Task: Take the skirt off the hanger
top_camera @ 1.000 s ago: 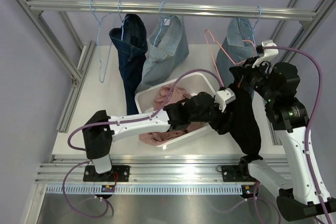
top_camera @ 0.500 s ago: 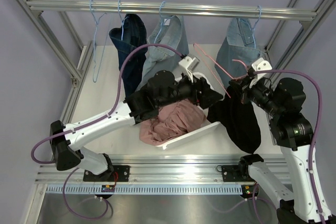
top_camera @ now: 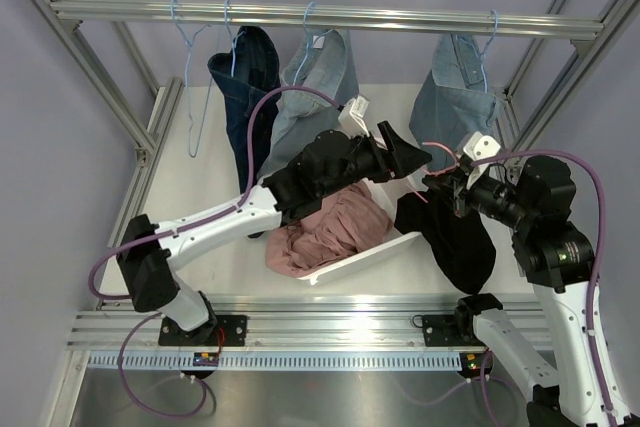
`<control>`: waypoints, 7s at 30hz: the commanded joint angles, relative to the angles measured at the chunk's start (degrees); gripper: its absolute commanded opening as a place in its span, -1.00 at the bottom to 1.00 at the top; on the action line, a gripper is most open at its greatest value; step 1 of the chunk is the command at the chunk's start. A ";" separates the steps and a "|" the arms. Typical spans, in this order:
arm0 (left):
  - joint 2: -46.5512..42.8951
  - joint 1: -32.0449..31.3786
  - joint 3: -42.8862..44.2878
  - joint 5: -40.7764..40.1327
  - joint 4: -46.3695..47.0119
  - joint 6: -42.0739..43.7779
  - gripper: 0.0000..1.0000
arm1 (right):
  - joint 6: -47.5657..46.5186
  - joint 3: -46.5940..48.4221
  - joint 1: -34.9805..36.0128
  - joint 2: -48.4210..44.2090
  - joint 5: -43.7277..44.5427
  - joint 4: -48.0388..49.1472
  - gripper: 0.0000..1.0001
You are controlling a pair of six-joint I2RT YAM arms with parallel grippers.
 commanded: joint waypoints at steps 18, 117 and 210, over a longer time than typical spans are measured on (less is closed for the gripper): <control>1.30 1.42 -0.41 -2.49 12.75 -16.06 -1.00 | -0.41 -3.48 -0.33 -3.06 1.16 2.71 -0.74; -53.54 7.40 -27.29 -2.67 -22.14 35.80 0.98 | 28.94 25.42 -2.17 27.76 13.11 -5.02 -1.00; -52.23 -1.75 -38.02 1.54 -17.05 40.28 0.98 | -35.74 -22.65 -19.14 16.63 14.96 -25.49 -1.00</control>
